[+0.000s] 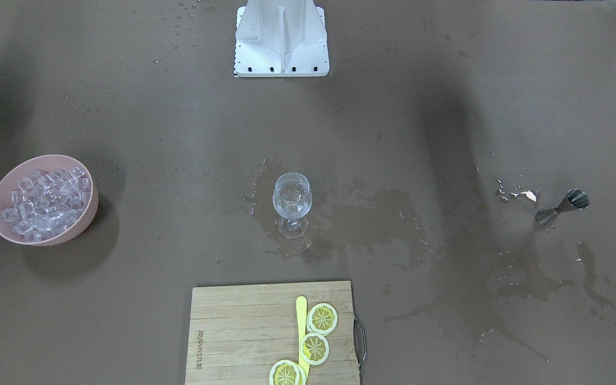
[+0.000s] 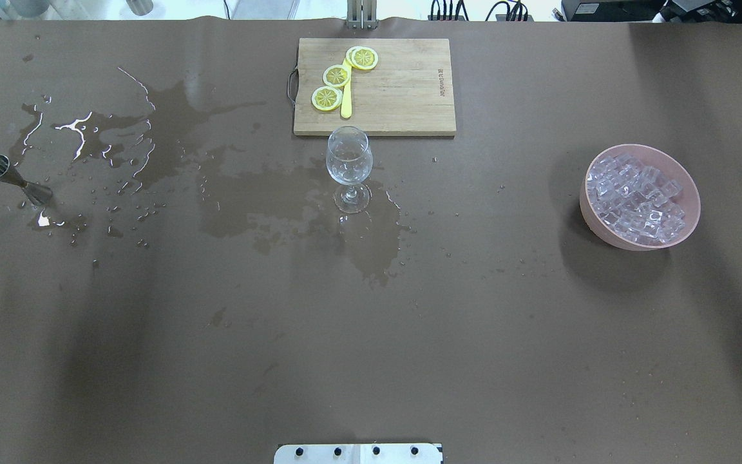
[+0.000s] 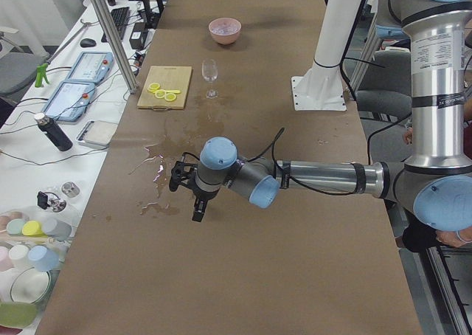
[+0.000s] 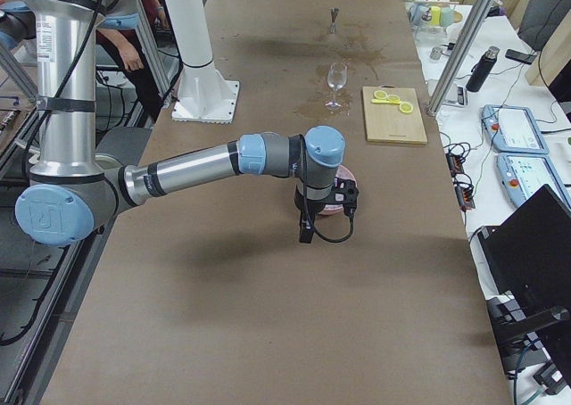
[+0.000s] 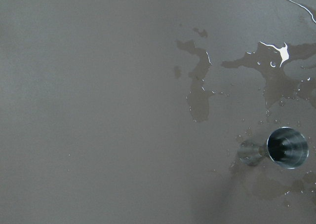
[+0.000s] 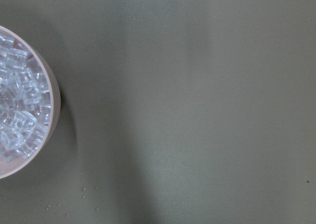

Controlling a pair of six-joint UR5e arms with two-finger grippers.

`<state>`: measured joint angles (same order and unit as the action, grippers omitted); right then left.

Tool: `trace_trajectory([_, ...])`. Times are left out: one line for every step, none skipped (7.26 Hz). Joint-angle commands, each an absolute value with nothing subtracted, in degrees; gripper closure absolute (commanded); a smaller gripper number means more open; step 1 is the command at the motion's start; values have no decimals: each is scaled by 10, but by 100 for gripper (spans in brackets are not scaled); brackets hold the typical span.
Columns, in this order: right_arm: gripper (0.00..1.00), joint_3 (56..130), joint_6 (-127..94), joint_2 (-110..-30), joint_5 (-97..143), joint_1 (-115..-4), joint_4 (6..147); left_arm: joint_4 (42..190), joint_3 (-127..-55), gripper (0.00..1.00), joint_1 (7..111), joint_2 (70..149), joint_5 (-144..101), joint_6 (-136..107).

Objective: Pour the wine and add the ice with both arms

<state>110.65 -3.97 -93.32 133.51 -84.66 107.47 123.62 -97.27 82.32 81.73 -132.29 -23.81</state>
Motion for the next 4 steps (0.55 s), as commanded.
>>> trace_trajectory([0,1107,-40,-923,1335,-842,1065,1336,-968,3,780,795,-1305,-342])
trace_trajectory([0,1107,-43,-912,1332,-841,1066,1361,-967,3,759,795,-1295,-383])
trace_trajectory([0,1110,-100,-908,1339,-830,1064,1386,-964,3,745,795,-1282,-406])
trace_trajectory([0,1114,-137,-903,1336,-815,1046,1413,-953,3,739,795,-1280,-421])
